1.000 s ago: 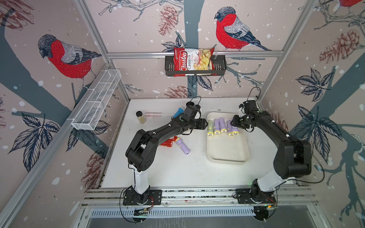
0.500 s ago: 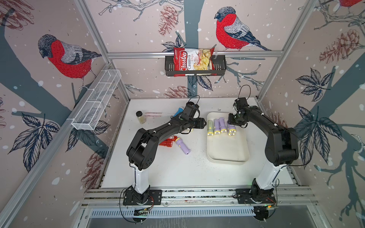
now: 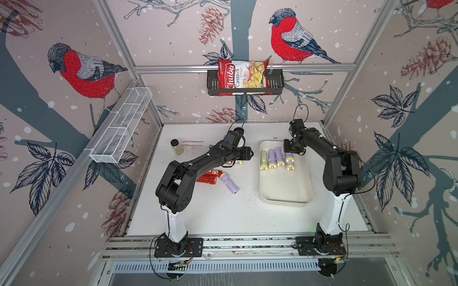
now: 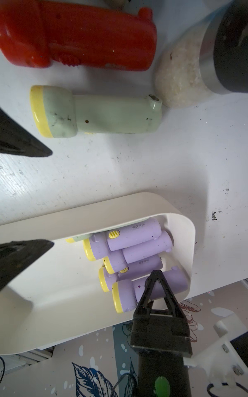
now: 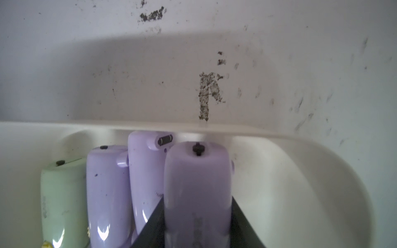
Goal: Put the flashlights into the storage boxes
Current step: Place the flashlight at the storage box.
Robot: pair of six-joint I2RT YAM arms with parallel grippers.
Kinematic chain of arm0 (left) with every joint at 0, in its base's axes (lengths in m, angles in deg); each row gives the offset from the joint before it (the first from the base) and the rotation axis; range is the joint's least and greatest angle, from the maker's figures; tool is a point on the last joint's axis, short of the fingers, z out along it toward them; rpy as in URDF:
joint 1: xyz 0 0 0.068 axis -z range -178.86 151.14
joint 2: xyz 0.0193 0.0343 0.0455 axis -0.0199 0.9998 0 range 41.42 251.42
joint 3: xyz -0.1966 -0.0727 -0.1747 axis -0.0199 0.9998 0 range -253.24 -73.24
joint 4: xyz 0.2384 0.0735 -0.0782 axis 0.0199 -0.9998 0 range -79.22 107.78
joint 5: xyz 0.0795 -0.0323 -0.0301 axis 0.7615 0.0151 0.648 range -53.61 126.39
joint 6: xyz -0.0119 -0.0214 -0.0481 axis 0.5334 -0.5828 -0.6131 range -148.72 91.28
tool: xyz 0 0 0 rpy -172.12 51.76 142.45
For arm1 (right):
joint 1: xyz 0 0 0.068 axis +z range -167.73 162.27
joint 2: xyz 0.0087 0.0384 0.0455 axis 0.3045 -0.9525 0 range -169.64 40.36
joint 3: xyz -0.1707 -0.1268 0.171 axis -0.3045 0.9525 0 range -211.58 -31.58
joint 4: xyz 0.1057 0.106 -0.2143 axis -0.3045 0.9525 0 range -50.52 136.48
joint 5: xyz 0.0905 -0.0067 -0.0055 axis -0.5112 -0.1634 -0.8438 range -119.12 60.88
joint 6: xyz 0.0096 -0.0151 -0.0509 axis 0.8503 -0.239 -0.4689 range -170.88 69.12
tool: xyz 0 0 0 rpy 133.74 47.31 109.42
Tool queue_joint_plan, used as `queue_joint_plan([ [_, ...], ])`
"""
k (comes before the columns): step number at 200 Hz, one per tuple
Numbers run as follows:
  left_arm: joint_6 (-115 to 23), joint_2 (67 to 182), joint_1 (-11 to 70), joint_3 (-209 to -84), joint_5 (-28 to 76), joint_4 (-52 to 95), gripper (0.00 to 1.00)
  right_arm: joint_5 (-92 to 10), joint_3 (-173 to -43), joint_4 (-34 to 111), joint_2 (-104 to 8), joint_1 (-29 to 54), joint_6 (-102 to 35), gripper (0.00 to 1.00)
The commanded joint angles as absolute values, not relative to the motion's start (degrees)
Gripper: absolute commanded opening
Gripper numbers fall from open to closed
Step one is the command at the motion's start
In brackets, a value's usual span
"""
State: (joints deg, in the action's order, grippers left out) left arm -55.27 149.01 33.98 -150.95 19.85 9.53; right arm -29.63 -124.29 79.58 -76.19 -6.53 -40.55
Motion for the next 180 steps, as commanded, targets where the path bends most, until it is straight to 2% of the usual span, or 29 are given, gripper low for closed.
queue_joint_plan([
  [1,-54.56,148.32,33.84,-150.53,19.43,9.61,0.60,-27.44,-125.95,81.55,-77.36,-7.15,-41.57,0.32],
  [54,-54.91,148.12,33.64,-150.04,18.87,10.22,0.61,-27.81,-126.73,83.39,-76.54,-8.58,-41.82,0.33],
  [125,-54.58,146.59,33.64,-148.64,19.06,10.58,0.61,-19.21,-124.05,85.09,-76.58,-8.94,-41.83,0.33],
  [150,-54.63,145.81,33.65,-148.00,19.43,10.58,0.61,-20.62,-122.01,82.13,-76.60,-9.12,-41.95,0.34],
  [161,-54.56,145.66,33.56,-147.86,19.51,10.41,0.61,-21.68,-121.86,81.60,-77.00,-9.20,-41.75,0.35],
  [180,-54.64,145.56,33.52,-147.87,19.77,10.36,0.60,-22.16,-122.26,81.49,-77.74,-9.12,-41.50,0.43],
])
